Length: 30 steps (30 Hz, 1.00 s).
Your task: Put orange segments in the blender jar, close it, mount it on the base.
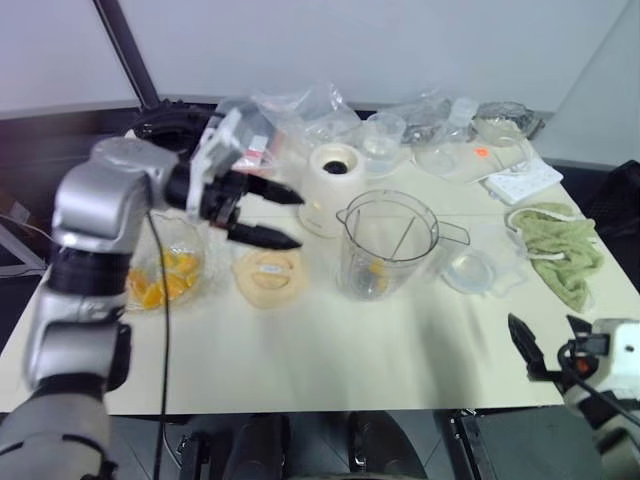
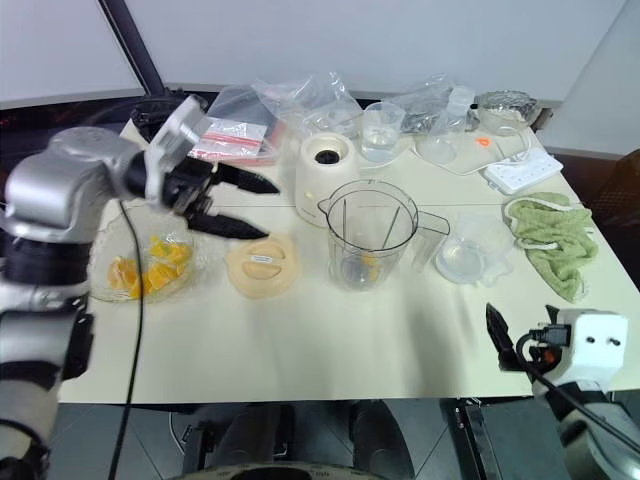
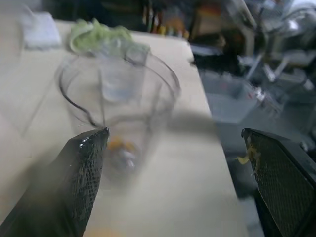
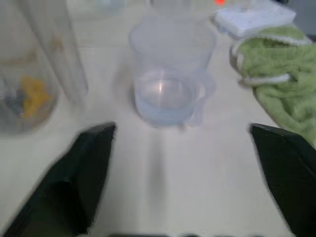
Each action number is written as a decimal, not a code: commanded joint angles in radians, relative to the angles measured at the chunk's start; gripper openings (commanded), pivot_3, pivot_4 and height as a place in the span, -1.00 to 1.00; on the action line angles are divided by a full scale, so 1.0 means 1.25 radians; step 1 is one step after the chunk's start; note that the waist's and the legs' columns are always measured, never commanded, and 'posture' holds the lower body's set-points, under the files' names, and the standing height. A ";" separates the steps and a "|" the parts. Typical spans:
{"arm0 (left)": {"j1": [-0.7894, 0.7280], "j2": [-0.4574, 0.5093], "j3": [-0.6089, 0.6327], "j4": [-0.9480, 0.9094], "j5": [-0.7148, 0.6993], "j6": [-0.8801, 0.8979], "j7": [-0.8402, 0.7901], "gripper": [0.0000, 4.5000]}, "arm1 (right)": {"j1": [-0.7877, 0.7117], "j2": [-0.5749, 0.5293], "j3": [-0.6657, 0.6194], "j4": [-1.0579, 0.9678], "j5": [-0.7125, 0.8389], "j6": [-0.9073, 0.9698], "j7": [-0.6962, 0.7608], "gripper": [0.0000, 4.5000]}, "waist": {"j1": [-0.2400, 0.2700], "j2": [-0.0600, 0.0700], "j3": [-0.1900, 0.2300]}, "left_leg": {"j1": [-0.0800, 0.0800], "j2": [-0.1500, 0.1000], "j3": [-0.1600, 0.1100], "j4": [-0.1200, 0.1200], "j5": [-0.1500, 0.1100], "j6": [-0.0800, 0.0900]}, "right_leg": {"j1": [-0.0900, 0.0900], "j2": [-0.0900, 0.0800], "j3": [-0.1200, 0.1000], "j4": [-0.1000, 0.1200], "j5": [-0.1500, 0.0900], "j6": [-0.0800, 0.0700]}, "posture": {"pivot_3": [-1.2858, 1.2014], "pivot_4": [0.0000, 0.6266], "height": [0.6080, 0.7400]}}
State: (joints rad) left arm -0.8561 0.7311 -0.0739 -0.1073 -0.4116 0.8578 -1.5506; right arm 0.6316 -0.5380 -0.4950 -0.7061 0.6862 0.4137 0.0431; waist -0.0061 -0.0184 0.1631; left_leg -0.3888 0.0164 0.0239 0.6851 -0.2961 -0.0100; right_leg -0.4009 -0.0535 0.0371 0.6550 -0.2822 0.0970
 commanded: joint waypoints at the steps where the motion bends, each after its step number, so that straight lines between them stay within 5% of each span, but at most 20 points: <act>1: 0.081 0.029 0.001 -0.130 -0.031 0.032 0.071 0.99 | -0.076 -0.003 0.013 0.076 -0.067 0.008 0.003 1.00 | -0.004 0.000 0.000 | 0.002 0.000 0.001 0.000 0.000 0.000 | 0.002 0.000 0.001 -0.001 0.000 0.000 | 0.03 -0.52 1.00; 15: 0.206 0.065 0.044 -0.261 -0.126 0.092 0.269 0.99 | -0.392 -0.022 0.078 0.396 -0.215 0.035 0.066 1.00 | -0.007 0.000 0.000 | 0.005 0.000 0.003 -0.002 0.002 0.003 | 0.003 0.002 0.005 -0.001 0.002 0.000 | 0.03 -0.52 1.00; 30: 0.236 0.103 0.058 -0.249 -0.157 0.077 0.356 0.99 | -0.536 -0.019 0.099 0.596 -0.339 -0.002 0.085 1.00 | -0.009 0.000 0.001 | 0.006 0.000 0.005 -0.002 0.001 0.003 | 0.003 0.002 0.005 -0.001 0.002 0.000 | 0.03 -0.52 1.00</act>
State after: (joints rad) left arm -0.5542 0.8466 -0.0255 -0.4032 -0.5983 0.9688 -1.1127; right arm -0.0221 -0.5506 -0.3571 0.0385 0.2862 0.4285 0.1621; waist -0.0171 -0.0186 0.1641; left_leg -0.3814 0.0163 0.0296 0.6825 -0.2942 -0.0063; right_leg -0.3977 -0.0510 0.0436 0.6531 -0.2801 0.0972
